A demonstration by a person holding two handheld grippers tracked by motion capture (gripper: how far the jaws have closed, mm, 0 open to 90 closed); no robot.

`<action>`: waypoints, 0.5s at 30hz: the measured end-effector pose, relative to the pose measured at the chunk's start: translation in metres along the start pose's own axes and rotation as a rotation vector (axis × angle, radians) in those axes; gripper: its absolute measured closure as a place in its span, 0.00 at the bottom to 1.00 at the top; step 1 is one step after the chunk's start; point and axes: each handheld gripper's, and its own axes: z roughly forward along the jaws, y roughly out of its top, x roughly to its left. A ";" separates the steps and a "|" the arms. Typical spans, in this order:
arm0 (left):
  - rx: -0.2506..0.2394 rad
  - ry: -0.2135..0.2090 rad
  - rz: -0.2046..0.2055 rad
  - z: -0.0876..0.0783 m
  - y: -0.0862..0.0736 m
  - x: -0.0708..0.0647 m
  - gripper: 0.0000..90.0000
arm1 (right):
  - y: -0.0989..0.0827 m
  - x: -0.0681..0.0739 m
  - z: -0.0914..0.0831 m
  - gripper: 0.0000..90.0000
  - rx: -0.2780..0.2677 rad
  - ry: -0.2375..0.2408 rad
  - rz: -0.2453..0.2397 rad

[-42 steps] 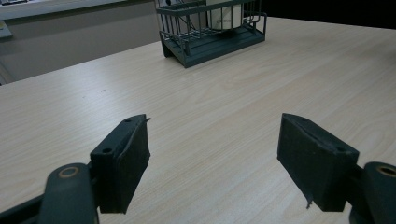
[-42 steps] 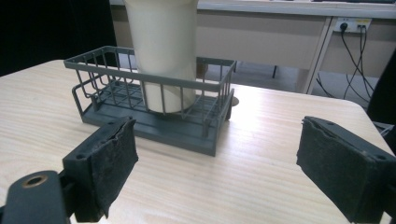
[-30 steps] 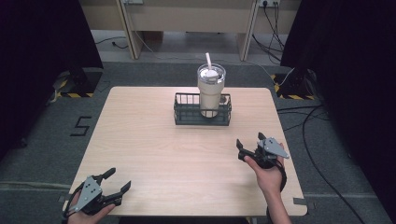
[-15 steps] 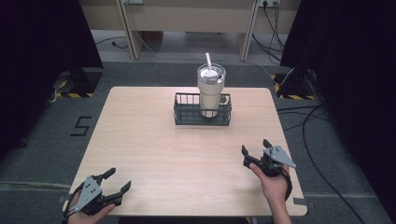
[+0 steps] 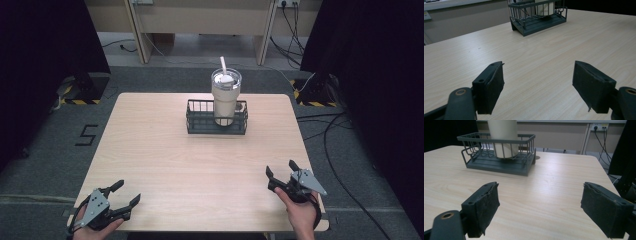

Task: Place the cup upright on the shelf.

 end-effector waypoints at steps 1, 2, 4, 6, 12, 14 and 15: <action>0.001 -0.001 0.001 0.000 0.000 0.000 0.27 | -0.001 0.000 -0.002 0.17 0.001 0.002 -0.003; 0.000 -0.002 0.001 0.000 0.000 0.000 0.27 | -0.003 0.001 -0.004 0.17 0.004 0.005 -0.001; 0.000 -0.002 0.000 0.000 0.000 -0.001 0.27 | -0.005 0.000 -0.007 0.17 0.005 0.009 0.009; 0.000 -0.002 -0.001 0.000 0.000 -0.001 0.27 | -0.008 0.000 -0.010 0.17 0.005 0.008 0.017; -0.001 -0.001 -0.001 0.000 0.000 0.000 0.27 | -0.011 -0.001 -0.011 0.17 0.008 0.013 0.027; -0.001 0.000 -0.001 0.001 0.001 0.000 0.27 | -0.010 0.000 -0.010 0.17 0.012 0.021 0.022; -0.002 0.000 -0.001 0.001 0.001 0.000 0.27 | -0.009 0.001 -0.009 0.18 0.016 0.028 0.019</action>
